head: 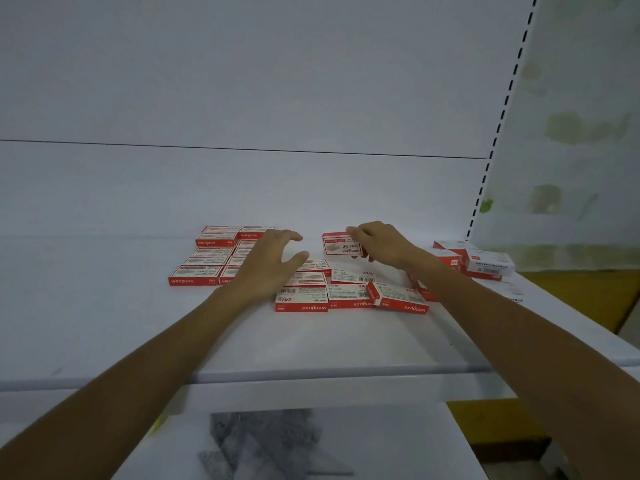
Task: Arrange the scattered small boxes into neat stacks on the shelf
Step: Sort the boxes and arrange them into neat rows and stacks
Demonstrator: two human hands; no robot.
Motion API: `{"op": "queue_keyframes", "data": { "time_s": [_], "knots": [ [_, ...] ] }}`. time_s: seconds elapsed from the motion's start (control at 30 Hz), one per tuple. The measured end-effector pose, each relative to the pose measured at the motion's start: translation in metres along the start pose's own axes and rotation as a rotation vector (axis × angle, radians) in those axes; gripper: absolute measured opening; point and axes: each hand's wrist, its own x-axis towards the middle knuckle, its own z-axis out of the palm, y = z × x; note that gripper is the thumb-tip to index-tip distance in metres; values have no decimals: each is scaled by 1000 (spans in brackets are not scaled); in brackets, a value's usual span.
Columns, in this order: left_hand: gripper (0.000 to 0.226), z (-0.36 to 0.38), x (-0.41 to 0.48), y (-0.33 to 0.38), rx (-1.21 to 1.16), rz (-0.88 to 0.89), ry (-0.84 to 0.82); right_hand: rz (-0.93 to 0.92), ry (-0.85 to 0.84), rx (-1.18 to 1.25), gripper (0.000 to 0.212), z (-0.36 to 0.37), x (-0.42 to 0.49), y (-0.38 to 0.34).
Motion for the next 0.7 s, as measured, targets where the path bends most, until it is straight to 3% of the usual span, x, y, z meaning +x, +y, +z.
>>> {"op": "queue_keyframes", "data": {
  "time_s": [0.2,0.37,0.47,0.57,0.7],
  "knots": [
    [59,0,-3,5,74,65,-34,-142,73,123,29,8,-7,-29],
    [47,-6,-11,5,78,80,14,-157,-3,214,32,13,-14,-42],
    [46,-12,-17,2,78,53,14,-209,10,150,29,19,-18,-43],
    [48,-16,-19,-4,111,28,10,-291,31,-15,46,26,-23,-44],
    [49,-20,-23,-9,147,28,4,-340,64,-135,46,29,-24,-52]
  ]
}}
